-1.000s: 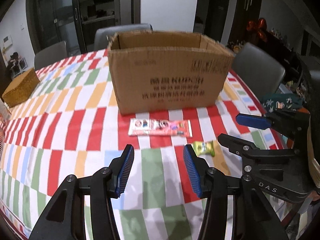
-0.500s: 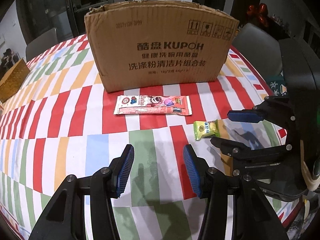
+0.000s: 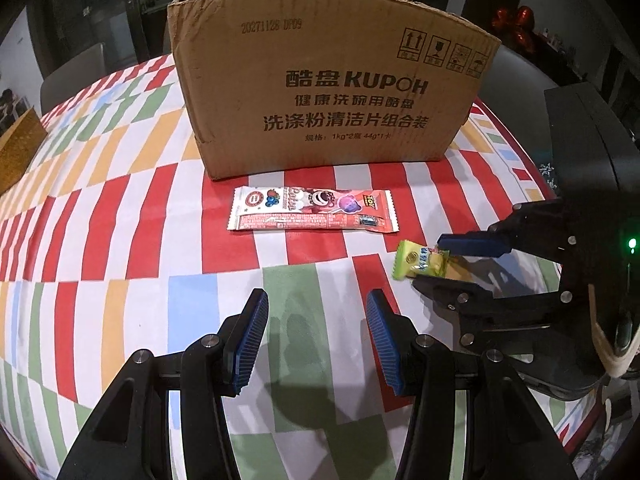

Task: Organize snacks
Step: 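Move both tools back toward the lollipop strip and yellow-green candy, then grasp the yellow-green candy with the right tool while the left grasps the lollipop strip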

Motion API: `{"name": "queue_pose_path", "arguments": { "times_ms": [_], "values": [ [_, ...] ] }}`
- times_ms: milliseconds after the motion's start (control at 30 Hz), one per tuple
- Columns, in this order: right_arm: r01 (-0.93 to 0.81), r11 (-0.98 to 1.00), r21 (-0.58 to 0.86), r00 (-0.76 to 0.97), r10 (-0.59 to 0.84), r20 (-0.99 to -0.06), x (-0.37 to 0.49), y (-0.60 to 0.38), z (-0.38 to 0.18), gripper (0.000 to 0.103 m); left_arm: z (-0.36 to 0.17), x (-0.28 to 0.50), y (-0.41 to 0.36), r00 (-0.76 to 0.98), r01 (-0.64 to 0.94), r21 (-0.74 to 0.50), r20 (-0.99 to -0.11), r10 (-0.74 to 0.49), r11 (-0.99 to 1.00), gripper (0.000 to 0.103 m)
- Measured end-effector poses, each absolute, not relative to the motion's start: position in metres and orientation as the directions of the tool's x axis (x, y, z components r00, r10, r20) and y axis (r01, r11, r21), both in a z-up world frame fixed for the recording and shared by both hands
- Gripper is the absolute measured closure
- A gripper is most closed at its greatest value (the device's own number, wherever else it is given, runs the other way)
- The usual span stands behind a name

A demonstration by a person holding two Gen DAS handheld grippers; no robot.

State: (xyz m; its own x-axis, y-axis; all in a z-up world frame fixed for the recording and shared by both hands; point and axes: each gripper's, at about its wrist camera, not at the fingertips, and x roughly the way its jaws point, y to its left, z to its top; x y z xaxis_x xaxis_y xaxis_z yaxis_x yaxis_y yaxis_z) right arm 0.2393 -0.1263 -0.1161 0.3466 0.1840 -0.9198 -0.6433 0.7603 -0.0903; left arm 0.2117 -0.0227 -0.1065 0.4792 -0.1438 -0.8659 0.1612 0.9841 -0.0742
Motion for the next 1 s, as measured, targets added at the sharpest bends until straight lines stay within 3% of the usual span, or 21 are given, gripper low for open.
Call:
{"name": "queue_pose_path", "arguments": {
  "times_ms": [233,600,767,1000],
  "values": [
    [-0.605,0.794,-0.058,0.362,0.209,-0.909,0.237,-0.128,-0.115,0.072,-0.102,0.223,-0.022,0.496,0.256,-0.025,-0.854,-0.154,0.966,0.053],
    [-0.295,0.954,0.049,0.509,0.201,-0.837,0.231,-0.154,-0.097,0.072,-0.109,0.263,-0.041,0.457,0.519,0.14,-0.879,-0.135,0.843,0.047],
    [-0.228,0.969,0.094,0.529,0.204,-0.824,0.234,-0.159,-0.095,0.072,-0.116,0.272,-0.056,0.44,0.616,0.194,-0.889,-0.13,0.763,0.039],
    [-0.168,0.981,0.101,0.541,0.178,-0.822,0.239,-0.163,-0.096,0.072,-0.128,0.293,-0.074,0.423,0.693,0.252,-0.901,-0.097,0.676,0.039]
  ]
}}
